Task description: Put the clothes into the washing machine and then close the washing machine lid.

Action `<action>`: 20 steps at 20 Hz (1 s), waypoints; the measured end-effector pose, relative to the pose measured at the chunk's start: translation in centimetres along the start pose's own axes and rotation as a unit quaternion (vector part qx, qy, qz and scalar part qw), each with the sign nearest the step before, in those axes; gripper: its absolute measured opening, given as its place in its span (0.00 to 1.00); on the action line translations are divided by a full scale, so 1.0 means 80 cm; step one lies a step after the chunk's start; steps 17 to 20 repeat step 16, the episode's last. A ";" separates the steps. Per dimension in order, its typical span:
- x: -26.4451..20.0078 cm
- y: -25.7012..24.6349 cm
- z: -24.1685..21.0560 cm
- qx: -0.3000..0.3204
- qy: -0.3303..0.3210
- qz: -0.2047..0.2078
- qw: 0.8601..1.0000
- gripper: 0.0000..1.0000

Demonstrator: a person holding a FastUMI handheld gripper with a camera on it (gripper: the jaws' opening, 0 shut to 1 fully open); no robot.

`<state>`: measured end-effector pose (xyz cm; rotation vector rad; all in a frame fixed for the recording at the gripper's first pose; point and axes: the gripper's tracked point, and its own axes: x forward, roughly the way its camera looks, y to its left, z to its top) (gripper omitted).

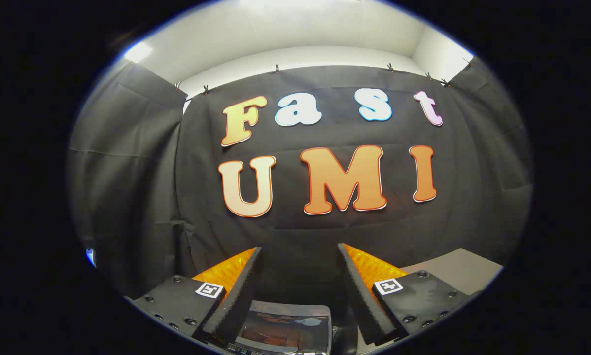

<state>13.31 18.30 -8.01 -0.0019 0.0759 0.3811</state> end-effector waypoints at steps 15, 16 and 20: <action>-0.024 -0.058 0.010 0.017 -0.015 -0.026 0.999 0.96; -0.026 -0.059 0.012 0.015 -0.015 -0.027 0.999 0.96; -0.026 -0.059 0.012 0.015 -0.015 -0.027 0.999 0.96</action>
